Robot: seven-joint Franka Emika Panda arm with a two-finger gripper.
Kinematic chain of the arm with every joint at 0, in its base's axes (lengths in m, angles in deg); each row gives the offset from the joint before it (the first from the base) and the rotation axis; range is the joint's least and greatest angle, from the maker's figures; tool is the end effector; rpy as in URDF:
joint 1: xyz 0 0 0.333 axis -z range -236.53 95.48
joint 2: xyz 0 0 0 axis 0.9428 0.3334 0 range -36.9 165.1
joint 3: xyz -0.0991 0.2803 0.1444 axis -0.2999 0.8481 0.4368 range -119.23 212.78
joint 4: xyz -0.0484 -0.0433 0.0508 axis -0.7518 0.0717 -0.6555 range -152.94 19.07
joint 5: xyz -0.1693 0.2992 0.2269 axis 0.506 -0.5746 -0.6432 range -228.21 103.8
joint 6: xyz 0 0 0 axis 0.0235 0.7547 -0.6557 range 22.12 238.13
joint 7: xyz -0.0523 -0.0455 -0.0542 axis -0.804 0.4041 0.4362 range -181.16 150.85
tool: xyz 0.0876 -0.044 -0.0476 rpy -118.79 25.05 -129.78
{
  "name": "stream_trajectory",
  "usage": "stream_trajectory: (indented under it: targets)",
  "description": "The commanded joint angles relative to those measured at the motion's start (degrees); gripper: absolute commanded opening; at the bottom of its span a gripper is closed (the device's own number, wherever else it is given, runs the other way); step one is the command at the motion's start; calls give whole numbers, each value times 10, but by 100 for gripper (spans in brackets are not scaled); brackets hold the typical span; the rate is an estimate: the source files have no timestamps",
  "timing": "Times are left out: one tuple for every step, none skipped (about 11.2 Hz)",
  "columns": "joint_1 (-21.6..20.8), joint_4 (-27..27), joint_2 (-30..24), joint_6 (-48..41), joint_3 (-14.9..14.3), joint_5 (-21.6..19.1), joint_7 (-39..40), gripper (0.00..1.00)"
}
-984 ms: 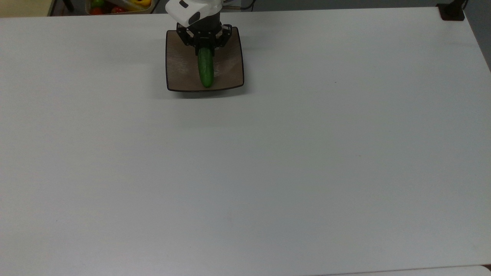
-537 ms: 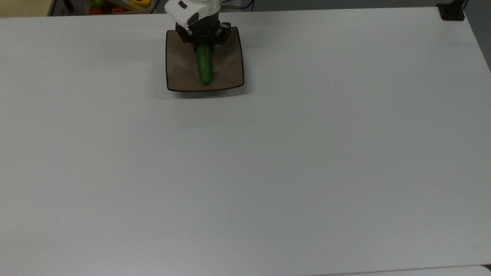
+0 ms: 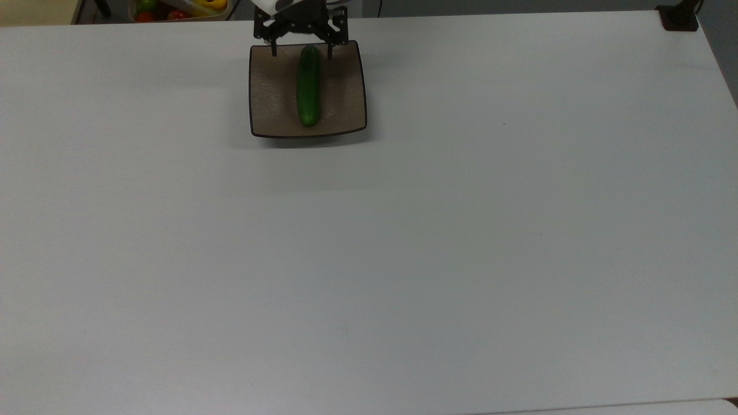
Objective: Cucumber placed on a ceramic plate
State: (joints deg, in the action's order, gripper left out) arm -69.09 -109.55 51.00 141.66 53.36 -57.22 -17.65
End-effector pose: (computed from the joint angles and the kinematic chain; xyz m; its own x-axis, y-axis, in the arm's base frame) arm 0.4820 0.0400 0.4357 0.9963 0.0845 -0.0168 0.0858 -0.9910 0.1023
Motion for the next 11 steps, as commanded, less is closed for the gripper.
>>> stream_trajectory:
  targets:
    - [-5, 157, 4, -113, 0, -9, 4, 100]
    - [-5, 217, 14, -149, 1, -10, 4, 100]
    - [-6, 274, 24, -182, 2, -12, 1, 100]
    - [-10, 319, 29, -216, 2, -22, 0, 100]
    - [-10, 357, 32, -250, 2, -37, 3, 100]
    - [-10, 388, 38, -279, 0, -38, 1, 100]
    - [-13, 396, 45, -296, -1, -38, 0, 100]
    - [-13, 396, 52, -297, -3, -38, 0, 100]
    - [-21, 396, 60, -302, -3, -38, 3, 100]
    - [-34, 397, 65, -301, -10, -38, 7, 100]
    - [-38, 398, 80, -296, -20, -43, 8, 100]
